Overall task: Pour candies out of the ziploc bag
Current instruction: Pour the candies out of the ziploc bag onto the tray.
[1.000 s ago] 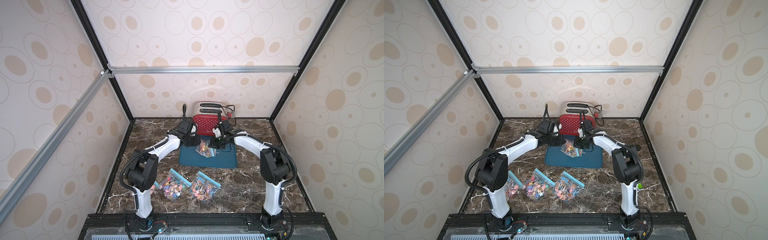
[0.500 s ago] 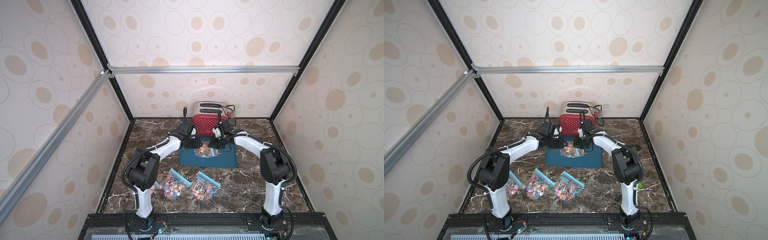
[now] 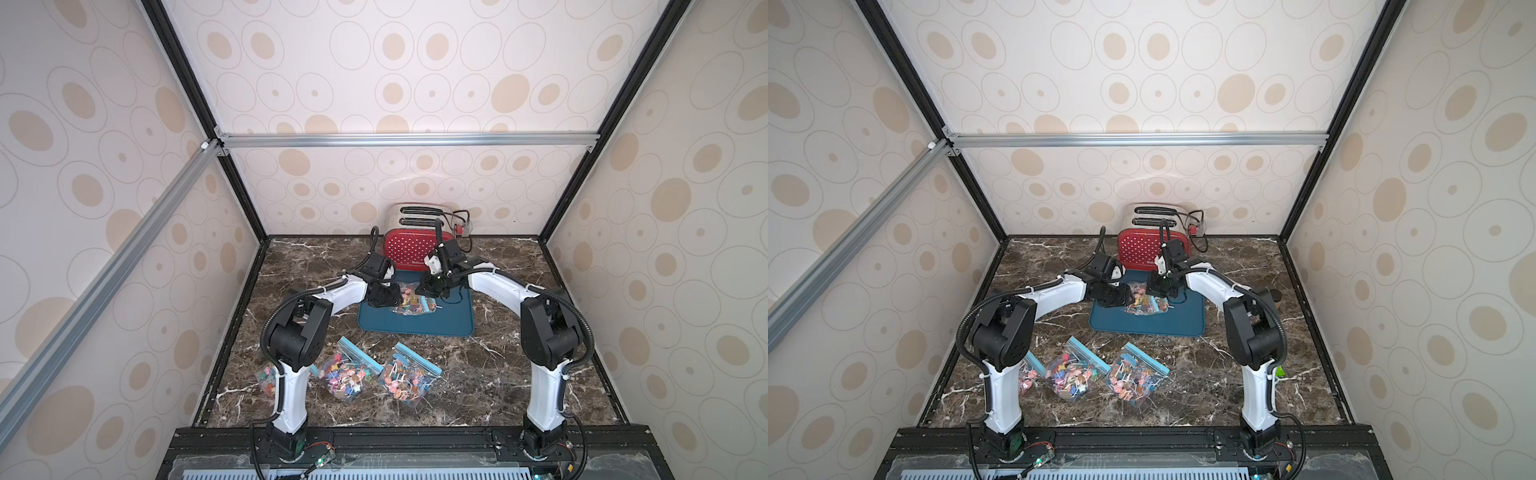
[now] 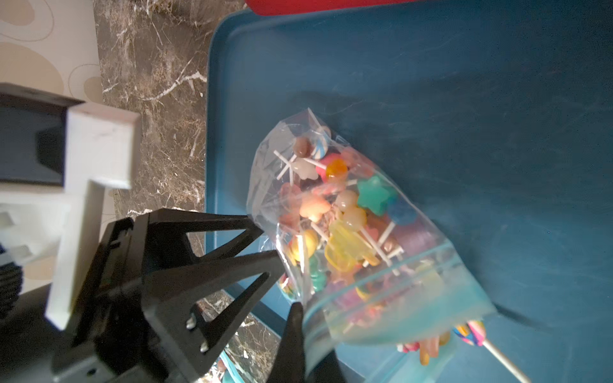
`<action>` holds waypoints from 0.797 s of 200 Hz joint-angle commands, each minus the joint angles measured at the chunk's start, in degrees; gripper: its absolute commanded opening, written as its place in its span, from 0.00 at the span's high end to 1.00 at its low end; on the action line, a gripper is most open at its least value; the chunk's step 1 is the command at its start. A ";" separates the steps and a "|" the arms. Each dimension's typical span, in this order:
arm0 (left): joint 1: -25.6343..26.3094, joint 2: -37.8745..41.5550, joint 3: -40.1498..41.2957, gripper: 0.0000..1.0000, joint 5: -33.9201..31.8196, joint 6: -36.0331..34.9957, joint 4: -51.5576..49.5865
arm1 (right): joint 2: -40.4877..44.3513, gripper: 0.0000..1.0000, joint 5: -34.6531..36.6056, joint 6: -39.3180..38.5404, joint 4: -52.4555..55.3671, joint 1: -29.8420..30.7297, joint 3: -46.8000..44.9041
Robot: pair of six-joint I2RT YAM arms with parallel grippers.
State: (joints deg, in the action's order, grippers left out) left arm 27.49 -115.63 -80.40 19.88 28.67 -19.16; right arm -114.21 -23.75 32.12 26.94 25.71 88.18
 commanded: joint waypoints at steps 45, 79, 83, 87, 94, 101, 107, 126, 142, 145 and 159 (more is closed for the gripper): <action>-0.04 3.68 -1.16 0.50 -6.53 -4.54 -5.28 | 1.27 1.00 -0.42 0.25 -0.45 0.45 0.15; -0.44 1.32 -1.81 0.51 -3.21 -4.67 -2.65 | 1.19 1.00 -0.35 0.27 -0.48 0.65 0.01; -0.56 1.21 -1.71 0.51 -2.42 -4.63 -1.86 | 1.21 1.00 -0.34 0.29 -0.55 0.65 -0.03; -0.55 1.05 -1.71 0.50 -1.63 -4.54 -1.16 | 1.19 1.00 -0.33 0.29 -0.45 0.61 -0.03; -0.65 0.71 -1.71 0.51 -0.33 -4.41 0.06 | 1.11 1.00 -0.33 0.28 -0.47 0.74 0.06; -0.77 0.42 -1.90 0.51 0.69 -4.33 0.94 | 1.14 1.00 -0.33 0.28 -0.26 0.74 0.14; -0.78 0.18 -1.87 0.51 1.35 -4.26 1.59 | 1.23 1.00 -0.33 0.14 -0.23 0.77 0.20; -1.07 -0.16 -1.61 0.51 2.42 -4.06 3.62 | 1.34 1.00 -0.33 0.07 0.06 0.86 0.32; -1.31 -0.68 -1.52 0.52 2.45 -3.97 4.04 | 1.45 1.00 -0.25 0.04 0.14 0.89 0.32; -1.37 -0.77 -1.51 0.52 2.48 -3.96 4.11 | 1.45 1.00 -0.25 -0.04 0.17 0.84 0.37; -1.68 -1.13 -1.19 0.55 2.19 -3.88 4.48 | 1.45 1.00 -0.25 -0.09 0.32 0.88 0.41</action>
State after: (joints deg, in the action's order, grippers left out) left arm 26.74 -115.66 -80.49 20.95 25.67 -16.71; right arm -114.21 -23.77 32.10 26.92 26.00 88.18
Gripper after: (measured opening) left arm 0.470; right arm 0.047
